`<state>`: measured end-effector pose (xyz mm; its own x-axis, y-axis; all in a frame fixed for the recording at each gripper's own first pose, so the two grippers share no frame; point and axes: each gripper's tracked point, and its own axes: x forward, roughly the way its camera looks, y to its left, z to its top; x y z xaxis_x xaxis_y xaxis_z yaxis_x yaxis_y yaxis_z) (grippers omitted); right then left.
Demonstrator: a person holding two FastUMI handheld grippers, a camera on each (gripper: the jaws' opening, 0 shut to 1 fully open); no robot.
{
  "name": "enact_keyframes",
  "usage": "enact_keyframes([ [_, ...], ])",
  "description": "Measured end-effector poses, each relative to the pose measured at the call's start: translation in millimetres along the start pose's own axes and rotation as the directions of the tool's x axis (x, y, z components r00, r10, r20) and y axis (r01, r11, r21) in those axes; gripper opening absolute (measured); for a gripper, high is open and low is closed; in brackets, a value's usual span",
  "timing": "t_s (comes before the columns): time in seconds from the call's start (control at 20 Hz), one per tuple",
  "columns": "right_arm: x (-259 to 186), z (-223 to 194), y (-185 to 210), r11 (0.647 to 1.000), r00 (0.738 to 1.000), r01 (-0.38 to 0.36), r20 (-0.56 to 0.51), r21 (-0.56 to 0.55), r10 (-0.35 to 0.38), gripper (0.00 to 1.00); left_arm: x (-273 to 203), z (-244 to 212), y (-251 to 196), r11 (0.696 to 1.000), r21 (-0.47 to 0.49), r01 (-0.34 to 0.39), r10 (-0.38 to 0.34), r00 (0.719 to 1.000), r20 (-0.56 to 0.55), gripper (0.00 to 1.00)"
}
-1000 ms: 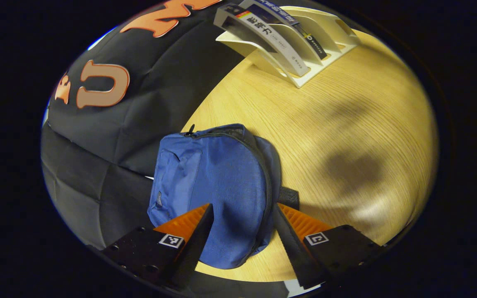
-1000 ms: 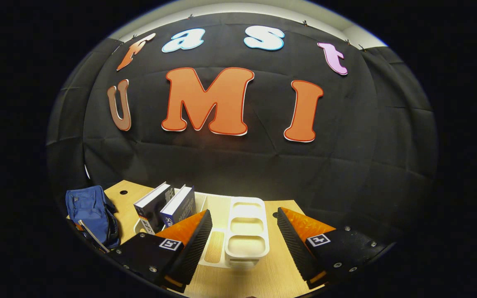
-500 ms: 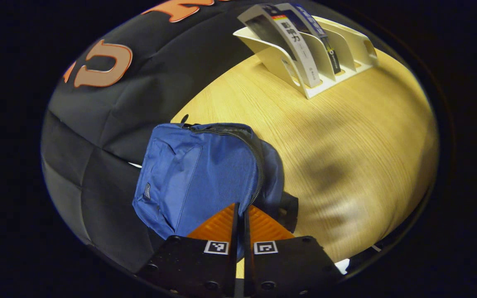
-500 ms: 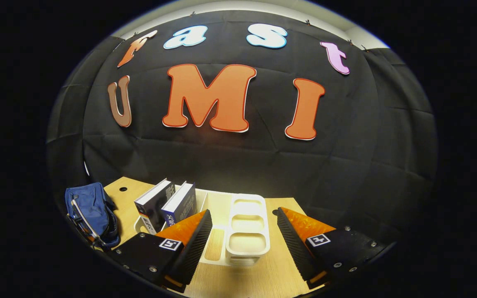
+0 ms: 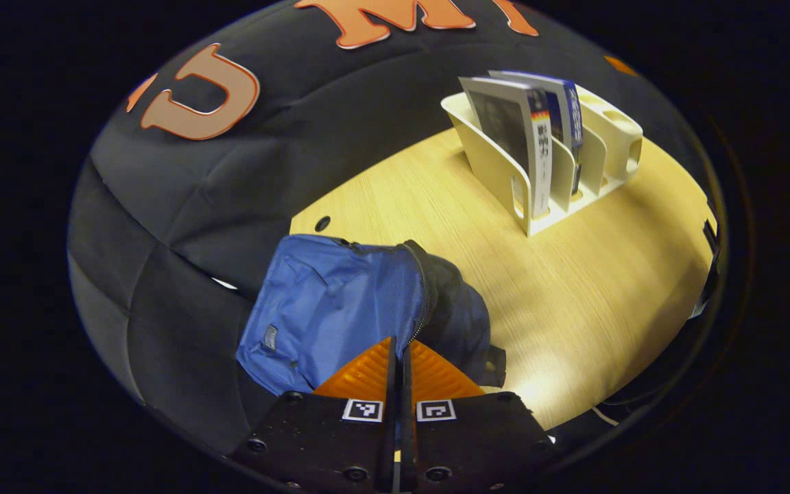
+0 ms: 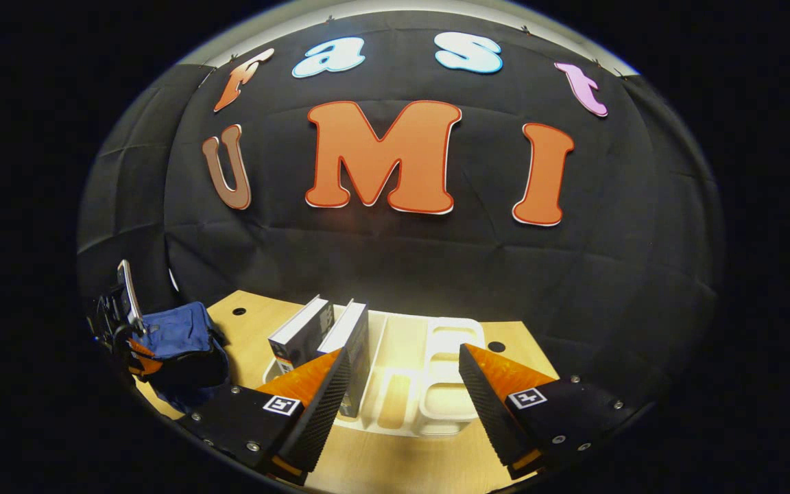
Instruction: Open the schoolbag, grab two books from the bookshelf and put them into the schoolbag.
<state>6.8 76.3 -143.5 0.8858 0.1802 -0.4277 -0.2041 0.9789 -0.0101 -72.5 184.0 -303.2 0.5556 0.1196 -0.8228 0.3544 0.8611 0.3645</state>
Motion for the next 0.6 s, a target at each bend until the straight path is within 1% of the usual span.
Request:
enact_keyframes([
  [0.2, 16.2, 1.3, 31.4, 0.995, 0.992, -0.092, -0.079, 0.028, 0.094, 0.94, -19.5, 23.3, 44.1, 0.995, -0.089, 0.033, -0.028, 0.998, 0.054, 0.04],
  [0.4, 37.1, 4.2, 80.6, 0.981, 0.967, -0.187, -0.167, 0.041, 0.191, 0.94, -28.2, 37.3, 79.7, 0.993, -0.107, 0.041, -0.031, 0.995, 0.092, 0.04],
  [0.45, 43.1, 5.4, 93.0, 0.977, 0.959, -0.209, -0.187, 0.048, 0.214, 0.94, -26.9, 38.9, 83.1, 0.991, -0.120, 0.052, -0.040, 0.994, 0.097, 0.02],
  [0.6, 69.6, 12.0, 118.0, 0.975, 0.943, -0.212, -0.250, 0.065, 0.221, 0.94, -30.3, 39.2, 97.9, 0.988, -0.138, 0.075, -0.060, 0.993, 0.105, 0.02],
])
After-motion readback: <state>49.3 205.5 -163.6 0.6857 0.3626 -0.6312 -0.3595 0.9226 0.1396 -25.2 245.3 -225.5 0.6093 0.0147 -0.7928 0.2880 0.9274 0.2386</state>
